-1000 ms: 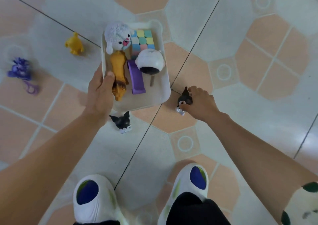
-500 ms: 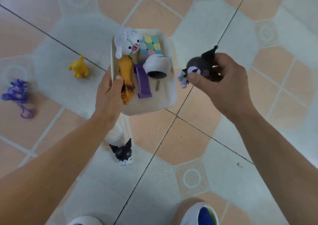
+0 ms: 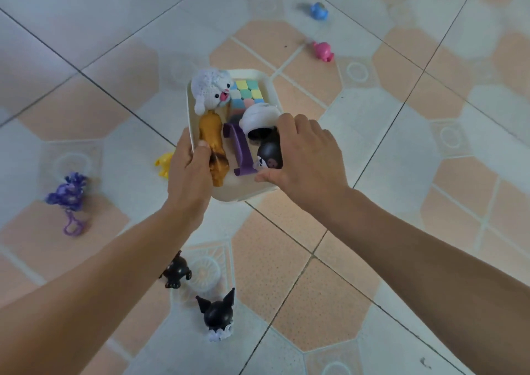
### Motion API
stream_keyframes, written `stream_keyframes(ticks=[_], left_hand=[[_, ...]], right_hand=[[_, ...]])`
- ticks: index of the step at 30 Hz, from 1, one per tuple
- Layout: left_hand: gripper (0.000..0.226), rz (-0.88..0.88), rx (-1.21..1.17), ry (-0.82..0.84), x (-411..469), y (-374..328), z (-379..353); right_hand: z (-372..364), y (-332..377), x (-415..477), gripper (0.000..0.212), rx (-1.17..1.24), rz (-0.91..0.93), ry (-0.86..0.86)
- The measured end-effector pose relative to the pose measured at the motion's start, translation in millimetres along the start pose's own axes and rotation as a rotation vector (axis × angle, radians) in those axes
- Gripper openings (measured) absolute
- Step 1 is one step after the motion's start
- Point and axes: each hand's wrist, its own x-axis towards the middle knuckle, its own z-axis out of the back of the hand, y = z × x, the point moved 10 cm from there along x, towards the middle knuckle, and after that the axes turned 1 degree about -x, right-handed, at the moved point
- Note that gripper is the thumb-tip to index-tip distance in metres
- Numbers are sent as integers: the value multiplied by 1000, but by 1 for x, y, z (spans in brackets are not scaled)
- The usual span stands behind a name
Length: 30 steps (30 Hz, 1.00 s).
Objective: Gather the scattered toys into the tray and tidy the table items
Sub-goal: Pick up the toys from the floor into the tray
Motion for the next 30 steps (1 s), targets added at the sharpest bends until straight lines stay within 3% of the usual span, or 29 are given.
stream_keyframes(ticks=[7, 13, 17, 30], left_hand=[[29, -13, -14, -61, -1, -5, 35], [25, -42, -81, -111, 3, -17, 58], [25, -6, -121, -160, 8, -11, 77], [23, 49, -60, -127, -13, 23, 152]], right_hand=[[-5, 39, 22, 59, -39, 8, 24], [-2, 72, 38, 74, -54, 44, 101], [9, 88, 40, 67, 45, 87, 122], [42, 110, -20, 24, 448, 114, -215]])
